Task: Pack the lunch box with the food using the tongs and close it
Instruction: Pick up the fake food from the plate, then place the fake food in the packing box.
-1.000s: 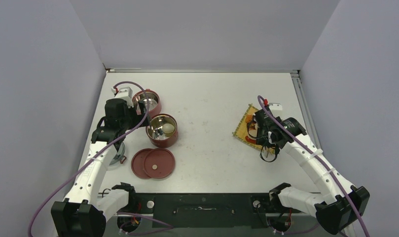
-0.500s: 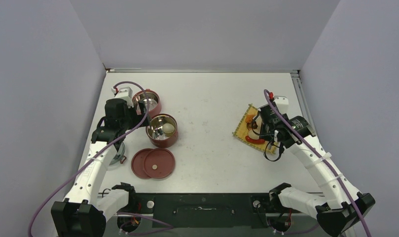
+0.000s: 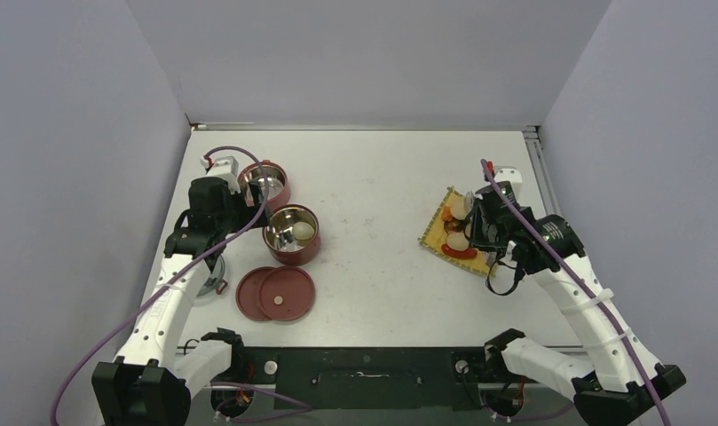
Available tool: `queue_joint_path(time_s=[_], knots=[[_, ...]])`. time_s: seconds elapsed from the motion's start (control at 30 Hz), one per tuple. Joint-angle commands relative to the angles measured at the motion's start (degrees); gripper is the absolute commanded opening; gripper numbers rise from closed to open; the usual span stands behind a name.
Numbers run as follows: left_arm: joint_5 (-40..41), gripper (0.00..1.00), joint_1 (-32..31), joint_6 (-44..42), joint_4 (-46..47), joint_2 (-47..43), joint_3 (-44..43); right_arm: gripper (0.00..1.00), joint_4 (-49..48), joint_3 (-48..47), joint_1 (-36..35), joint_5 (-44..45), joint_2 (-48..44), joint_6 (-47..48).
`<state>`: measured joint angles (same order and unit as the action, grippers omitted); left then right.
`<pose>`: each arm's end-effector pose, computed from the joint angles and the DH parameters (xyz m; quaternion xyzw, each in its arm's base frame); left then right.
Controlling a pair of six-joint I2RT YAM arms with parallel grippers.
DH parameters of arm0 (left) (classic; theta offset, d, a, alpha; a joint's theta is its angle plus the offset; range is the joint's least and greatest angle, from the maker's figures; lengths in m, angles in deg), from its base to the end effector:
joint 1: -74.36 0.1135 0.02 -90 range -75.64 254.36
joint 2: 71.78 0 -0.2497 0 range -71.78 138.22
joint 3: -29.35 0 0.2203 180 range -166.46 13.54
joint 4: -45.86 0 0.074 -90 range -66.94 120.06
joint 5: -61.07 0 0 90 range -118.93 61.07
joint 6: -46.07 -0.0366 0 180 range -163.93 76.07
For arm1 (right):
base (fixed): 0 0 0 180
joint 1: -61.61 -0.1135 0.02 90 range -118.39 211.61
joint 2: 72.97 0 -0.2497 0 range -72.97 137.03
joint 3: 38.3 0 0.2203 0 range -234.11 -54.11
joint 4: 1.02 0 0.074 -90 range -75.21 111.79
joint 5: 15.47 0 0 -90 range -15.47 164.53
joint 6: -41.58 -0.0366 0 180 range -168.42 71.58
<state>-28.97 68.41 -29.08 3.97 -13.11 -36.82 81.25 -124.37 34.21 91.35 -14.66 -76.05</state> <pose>0.1988 -0.0207 0.2931 -0.0685 0.8819 -0.0845 0.4587 0.1354 0.0583 0.3398 0.0465 0.9421 0.0157 0.3318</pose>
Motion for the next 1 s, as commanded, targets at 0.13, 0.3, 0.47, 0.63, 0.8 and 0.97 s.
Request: queue_joint_path(time_s=[0.13, 0.3, 0.47, 0.63, 0.8, 0.97], knots=[[-1.0, 0.86, -0.3, 1.1, 1.5, -1.5, -0.1, 0.05, -12.5, -1.7, 0.0, -19.4, -2.2, 7.7], [1.3, 0.86, -0.2, 1.1, 1.4, -2.4, 0.0, 0.05, -23.9, 0.5, -2.2, -28.9, -1.2, 6.9], [2.5, 0.86, 0.1, 0.8, 1.6, -3.6, 0.1, 0.05, -31.0, 0.3, -10.9, -26.7, 3.3, 7.0], [2.6, 0.86, 0.2, 0.8, 1.9, -4.0, 0.2, 0.05, -35.2, -1.6, -19.1, -25.1, 10.3, 8.8], [2.3, 0.86, 0.2, 0.8, 2.0, -3.8, 0.3, 0.05, -40.0, -3.8, -22.4, -25.6, 15.4, 10.4], [1.9, 0.86, 0.1, 0.8, 2.3, -3.7, 0.4, 0.05, -42.6, -4.9, -23.9, -26.5, 19.7, 11.5]])
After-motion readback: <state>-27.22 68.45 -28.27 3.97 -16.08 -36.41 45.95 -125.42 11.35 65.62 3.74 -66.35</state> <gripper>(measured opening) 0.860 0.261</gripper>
